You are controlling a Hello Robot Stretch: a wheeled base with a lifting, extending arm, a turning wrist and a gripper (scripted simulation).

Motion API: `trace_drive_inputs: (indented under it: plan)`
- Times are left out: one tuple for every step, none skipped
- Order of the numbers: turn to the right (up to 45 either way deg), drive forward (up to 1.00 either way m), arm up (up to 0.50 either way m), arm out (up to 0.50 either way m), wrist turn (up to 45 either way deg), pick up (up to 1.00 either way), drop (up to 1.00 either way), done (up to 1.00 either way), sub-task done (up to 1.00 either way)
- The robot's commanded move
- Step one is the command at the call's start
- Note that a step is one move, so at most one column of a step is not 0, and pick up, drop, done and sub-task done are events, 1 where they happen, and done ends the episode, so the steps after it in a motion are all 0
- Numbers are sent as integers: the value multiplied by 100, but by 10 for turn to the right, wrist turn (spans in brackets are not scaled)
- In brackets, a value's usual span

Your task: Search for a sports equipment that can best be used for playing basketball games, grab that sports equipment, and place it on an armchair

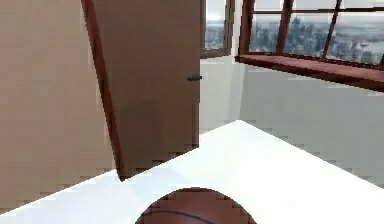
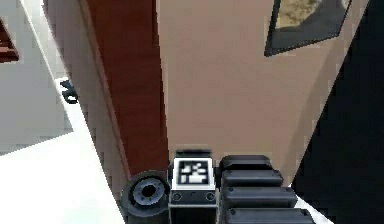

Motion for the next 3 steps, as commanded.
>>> trace_drive_inputs:
  plan:
    - [120, 0, 0, 0, 0, 0, 0, 0, 0]
    - [0, 25, 0, 0, 0, 0, 0, 0, 0]
    - [210, 0, 0, 0, 0, 0, 0, 0, 0]
